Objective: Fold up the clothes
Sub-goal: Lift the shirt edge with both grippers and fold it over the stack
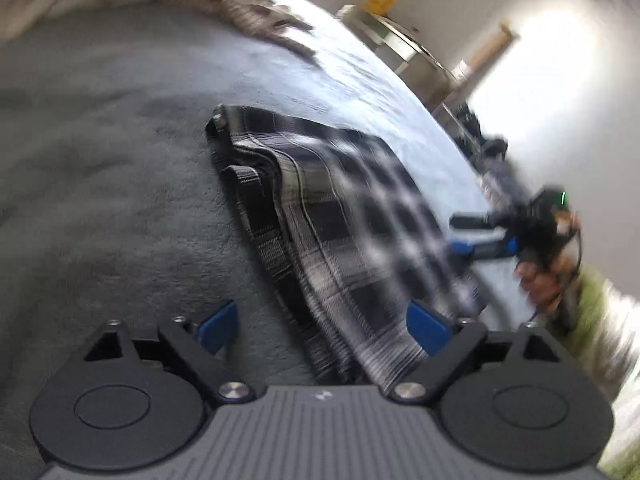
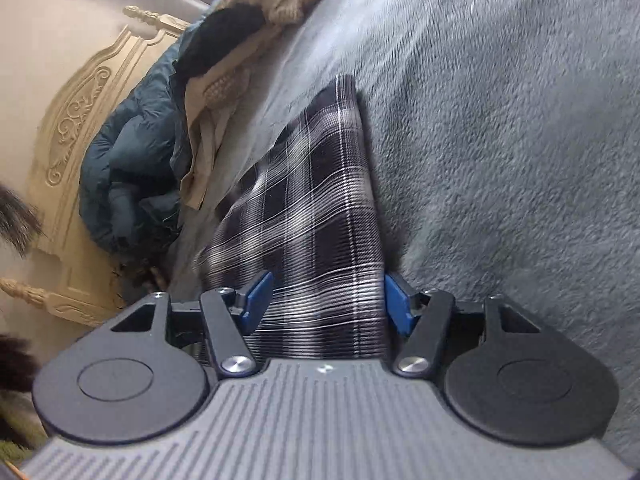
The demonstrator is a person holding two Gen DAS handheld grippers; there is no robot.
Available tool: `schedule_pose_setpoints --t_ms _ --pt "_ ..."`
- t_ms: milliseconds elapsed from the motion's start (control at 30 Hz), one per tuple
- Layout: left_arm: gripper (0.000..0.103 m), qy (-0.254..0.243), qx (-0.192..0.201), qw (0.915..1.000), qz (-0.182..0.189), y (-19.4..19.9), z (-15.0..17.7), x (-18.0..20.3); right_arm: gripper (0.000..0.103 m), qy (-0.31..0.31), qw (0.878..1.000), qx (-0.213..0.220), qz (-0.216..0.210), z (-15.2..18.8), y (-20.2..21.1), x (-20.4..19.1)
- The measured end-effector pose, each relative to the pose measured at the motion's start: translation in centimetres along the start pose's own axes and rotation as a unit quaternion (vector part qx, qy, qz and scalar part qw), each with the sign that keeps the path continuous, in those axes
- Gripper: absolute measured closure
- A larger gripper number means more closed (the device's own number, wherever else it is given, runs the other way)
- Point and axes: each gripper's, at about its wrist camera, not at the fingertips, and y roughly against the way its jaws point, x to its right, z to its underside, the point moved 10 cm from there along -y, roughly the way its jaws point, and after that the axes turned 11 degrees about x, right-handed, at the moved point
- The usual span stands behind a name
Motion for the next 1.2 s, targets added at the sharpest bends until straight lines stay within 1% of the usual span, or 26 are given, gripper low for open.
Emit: schedule_pose_setpoints --t_ms 33,67,133,167,200,233,267,300,367,467,533,600,633,733,800,900,967,1033,1067,1133,1200 --pt "0.023 0.026 -0.002 0.9997 0.005 -0.5 -0.4 -0.3 0.042 -0.004 1.0 -0.005 0.001 0.0 -0.3 0.0" --pt "0.028 0.043 -0.007 0.9991 -0.001 -1.1 -0.7 -0.6 0.042 -0.006 1.0 -0.011 -0.001 0.1 -0.7 -0.1" --pt "0.029 0.041 -0.011 0.9991 -0.002 -2.4 -1.4 -0.7 0.042 -0.018 1.0 -0.02 -0.008 -0.1 -1.4 -0.1" --pt "0.032 0.044 -0.016 0.9988 -0.013 -3.1 -1.7 -1.0 0.042 -0.024 0.999 -0.024 -0.012 -0.2 -1.8 -0.1" --pt "0.032 0.053 -0.021 0.9982 -0.018 -3.7 -1.9 -1.1 0.042 -0.034 0.999 -0.026 -0.018 -0.4 -2.1 -0.2" --pt "0.032 0.059 -0.017 0.998 -0.012 -4.0 -2.4 -1.1 0.042 -0.046 0.998 -0.027 -0.025 -0.6 -2.5 -0.3" --pt "0.033 0.062 -0.019 0.9978 -0.015 -4.4 -2.8 -1.2 0.042 -0.053 0.998 -0.029 -0.029 -0.8 -2.9 -0.3" --pt "0.033 0.069 -0.028 0.997 -0.023 -4.9 -3.0 -1.4 0.042 -0.058 0.997 -0.032 -0.033 -0.9 -3.4 -0.3" --pt "0.033 0.081 -0.036 0.9958 -0.025 -5.8 -3.7 -1.6 0.042 -0.069 0.996 -0.039 -0.044 -1.5 -4.3 -0.4" --pt "0.033 0.077 -0.036 0.9961 -0.025 -6.9 -4.2 -1.9 0.042 -0.073 0.994 -0.044 -0.068 -2.6 -6.0 -0.9" --pt "0.033 0.08 -0.027 0.996 -0.027 -7.5 -4.4 -2.0 0.043 -0.079 0.992 -0.041 -0.086 -3.1 -6.8 -1.0" --pt "0.033 0.093 -0.018 0.995 -0.032 -7.6 -4.2 -2.1 0.045 -0.087 0.99 -0.04 -0.099 -3.2 -7.3 -1.1" --pt "0.036 0.1 -0.017 0.9942 -0.035 -7.3 -4.0 -1.9 0.047 -0.083 0.991 -0.043 -0.101 -3.2 -7.3 -1.1" --pt "0.042 0.124 -0.019 0.9913 -0.04 -6.3 -3.2 -1.6 0.048 -0.091 0.988 -0.064 -0.107 -2.2 -6.4 -1.4" --pt "0.042 0.129 -0.022 0.9905 -0.041 -6.3 -3.0 -1.8 0.048 -0.103 0.986 -0.075 -0.111 -1.4 -6.1 -1.4" --pt "0.043 0.113 -0.035 0.9918 -0.049 -8.3 -4.0 -2.1 0.049 -0.114 0.984 -0.075 -0.117 -1.6 -6.9 -1.3" --pt "0.043 0.107 -0.038 0.9924 -0.047 -9.1 -4.5 -2.0 0.053 -0.111 0.983 -0.079 -0.127 -1.8 -8.0 -1.6" --pt "0.045 0.104 -0.036 0.9929 -0.045 -8.6 -4.2 -1.8 0.057 -0.101 0.982 -0.088 -0.132 -1.8 -8.7 -1.9" --pt "0.047 0.106 -0.035 0.9929 -0.043 -8.1 -3.9 -1.7 0.059 -0.096 0.982 -0.091 -0.134 -1.7 -8.6 -2.0" --pt "0.048 0.116 -0.038 0.9918 -0.039 -7.2 -3.3 -1.5 0.06 -0.1 0.982 -0.09 -0.136 -1.3 -7.9 -2.0" --pt "0.048 0.121 -0.038 0.9911 -0.04 -8.0 -3.5 -2.0 0.064 -0.109 0.982 -0.083 -0.132 -1.3 -8.0 -1.6"
